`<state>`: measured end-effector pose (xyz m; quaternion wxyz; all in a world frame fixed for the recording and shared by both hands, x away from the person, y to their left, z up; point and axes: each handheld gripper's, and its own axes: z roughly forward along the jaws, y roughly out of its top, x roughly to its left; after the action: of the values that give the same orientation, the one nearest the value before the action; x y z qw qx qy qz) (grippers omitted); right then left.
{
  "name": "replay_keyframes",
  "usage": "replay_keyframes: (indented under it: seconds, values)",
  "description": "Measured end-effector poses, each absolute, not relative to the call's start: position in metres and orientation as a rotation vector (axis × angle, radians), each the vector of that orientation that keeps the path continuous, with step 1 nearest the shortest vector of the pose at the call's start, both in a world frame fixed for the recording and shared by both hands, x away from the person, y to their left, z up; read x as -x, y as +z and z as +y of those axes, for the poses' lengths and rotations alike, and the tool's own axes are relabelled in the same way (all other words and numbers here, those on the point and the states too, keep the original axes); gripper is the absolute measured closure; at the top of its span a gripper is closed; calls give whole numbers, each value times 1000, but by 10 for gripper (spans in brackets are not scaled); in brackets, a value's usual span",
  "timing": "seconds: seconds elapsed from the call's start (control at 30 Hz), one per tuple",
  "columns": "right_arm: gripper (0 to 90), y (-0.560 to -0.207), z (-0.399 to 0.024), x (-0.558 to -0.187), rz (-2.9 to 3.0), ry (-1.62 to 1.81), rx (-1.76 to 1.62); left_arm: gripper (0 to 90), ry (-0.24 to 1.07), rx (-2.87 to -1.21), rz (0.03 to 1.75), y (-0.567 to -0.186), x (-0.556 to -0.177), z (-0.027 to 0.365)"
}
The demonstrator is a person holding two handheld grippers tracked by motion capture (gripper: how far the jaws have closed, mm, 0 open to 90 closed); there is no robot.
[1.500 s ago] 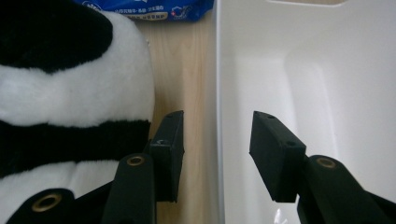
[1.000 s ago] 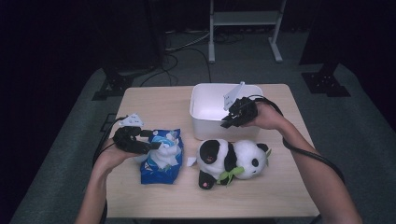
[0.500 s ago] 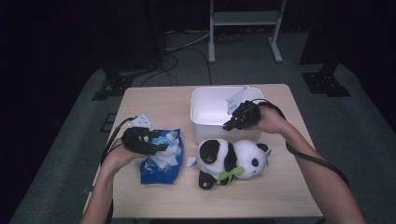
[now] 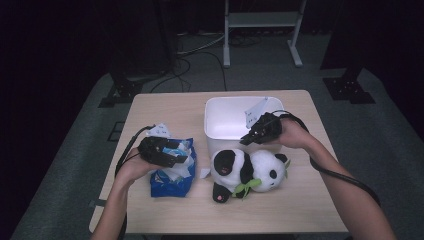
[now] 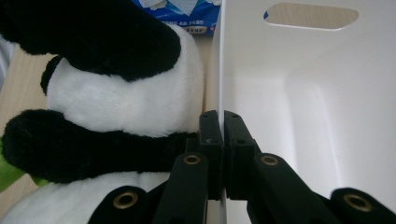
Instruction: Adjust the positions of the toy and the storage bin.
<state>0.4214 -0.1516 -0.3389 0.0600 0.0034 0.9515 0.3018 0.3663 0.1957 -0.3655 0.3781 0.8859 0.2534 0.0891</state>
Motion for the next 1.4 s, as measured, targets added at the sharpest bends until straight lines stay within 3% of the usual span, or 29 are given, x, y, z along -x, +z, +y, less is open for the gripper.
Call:
replay_keyframes:
  seconds: [0.4,0.57,1.0,1.07,1.17,1.27,1.4]
  values:
    - [830,-340,-149,-422,2897,891,-51,354,226,-2270,634,-365,-367,192]
    - [867,-344,-144,-420,2902,887,-30,351,224,-2274,628,-365,-367,191]
    - [866,-345,-146,-415,2908,895,-10,350,217,-2277,630,-365,-366,189]
    - [724,-344,-145,-417,2900,892,-65,350,218,-2279,623,-364,-366,187]
    - [710,-342,-148,-418,2892,923,-101,349,220,-2282,616,-364,-367,187]
    - [560,-338,-149,-416,2876,927,-129,344,216,-2280,619,-364,-367,186]
    - [501,-323,-155,-404,2822,1077,-87,344,215,-2283,616,-366,-366,185]
